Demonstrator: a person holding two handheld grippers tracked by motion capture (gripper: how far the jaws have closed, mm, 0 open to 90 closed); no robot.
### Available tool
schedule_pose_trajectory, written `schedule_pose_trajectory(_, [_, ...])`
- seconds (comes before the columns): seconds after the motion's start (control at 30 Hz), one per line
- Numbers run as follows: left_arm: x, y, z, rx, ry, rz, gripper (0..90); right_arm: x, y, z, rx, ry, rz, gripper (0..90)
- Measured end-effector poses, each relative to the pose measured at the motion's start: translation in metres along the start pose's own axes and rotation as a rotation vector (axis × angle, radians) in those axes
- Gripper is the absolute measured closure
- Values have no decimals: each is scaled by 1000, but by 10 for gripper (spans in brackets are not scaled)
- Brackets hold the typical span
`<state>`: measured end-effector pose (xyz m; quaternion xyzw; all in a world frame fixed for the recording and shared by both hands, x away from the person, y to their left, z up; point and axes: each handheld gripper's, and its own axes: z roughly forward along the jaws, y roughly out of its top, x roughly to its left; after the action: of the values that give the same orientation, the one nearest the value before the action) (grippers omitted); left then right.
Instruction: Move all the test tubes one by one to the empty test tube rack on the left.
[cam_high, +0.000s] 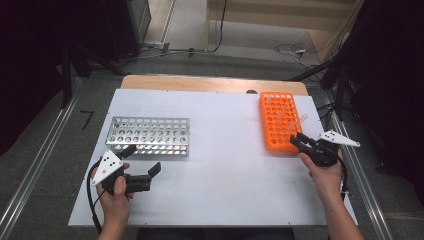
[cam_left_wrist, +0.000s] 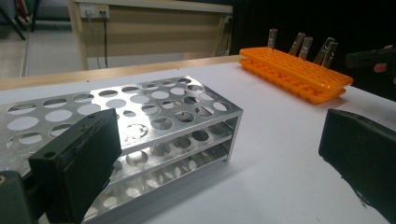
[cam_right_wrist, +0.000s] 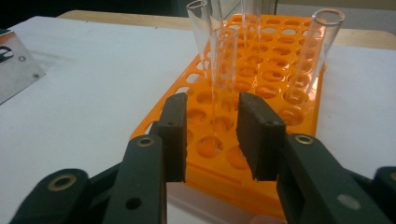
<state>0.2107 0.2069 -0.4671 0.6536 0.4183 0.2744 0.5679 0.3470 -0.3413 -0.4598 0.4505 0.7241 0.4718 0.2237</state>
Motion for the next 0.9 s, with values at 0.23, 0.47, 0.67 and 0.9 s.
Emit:
schedule_pose_trajectory(0.23, [-6,0,6,27,-21,24,0,-6,7,22,34,-28,21,649])
schedule_pose_trajectory(0.47, [-9,0,11,42,-34,29,0,-7,6,33,59,-23,35,668])
schedule_pose_trajectory(0.67, [-11,0,14,48,-46,34,0,-4,2,39,62,-29,15,684])
schedule_pose_trajectory(0.9, [-14,2,17,57,-58,42,0,-1,0,40,53,-62,-16,735])
